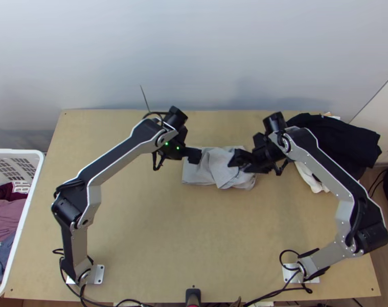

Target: Fold the t-shirt

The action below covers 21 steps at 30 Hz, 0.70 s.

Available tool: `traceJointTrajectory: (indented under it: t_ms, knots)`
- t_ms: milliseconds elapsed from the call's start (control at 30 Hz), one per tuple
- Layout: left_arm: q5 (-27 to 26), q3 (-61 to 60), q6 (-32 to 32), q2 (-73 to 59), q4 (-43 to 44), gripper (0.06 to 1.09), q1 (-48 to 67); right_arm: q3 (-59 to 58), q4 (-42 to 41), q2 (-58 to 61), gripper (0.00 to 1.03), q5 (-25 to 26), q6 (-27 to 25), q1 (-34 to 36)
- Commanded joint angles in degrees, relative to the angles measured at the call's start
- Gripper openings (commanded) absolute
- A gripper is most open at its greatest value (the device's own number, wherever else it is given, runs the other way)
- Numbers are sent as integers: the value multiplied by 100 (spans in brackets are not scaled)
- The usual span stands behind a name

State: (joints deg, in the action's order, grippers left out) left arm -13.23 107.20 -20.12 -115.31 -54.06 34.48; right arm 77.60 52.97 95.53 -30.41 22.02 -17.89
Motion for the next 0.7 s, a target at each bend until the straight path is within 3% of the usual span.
traceJointTrajectory:
  t_ms: [0,167,300,500,667]
  knots:
    - [67,-146,-18,-229,80,104,-38,-931,-15,-34,98,88,-216,479]
    - [75,-120,-1,-458,107,104,-117,-1353,-138,-394,98,97,-348,849]
    - [75,-94,-1,-537,107,104,-170,-905,-138,-825,98,79,-356,1024]
    - [119,-23,-1,-554,107,104,-170,141,293,-851,98,-44,101,137]
    - [163,108,-27,-502,45,104,-205,-96,310,-597,98,-44,408,-426]
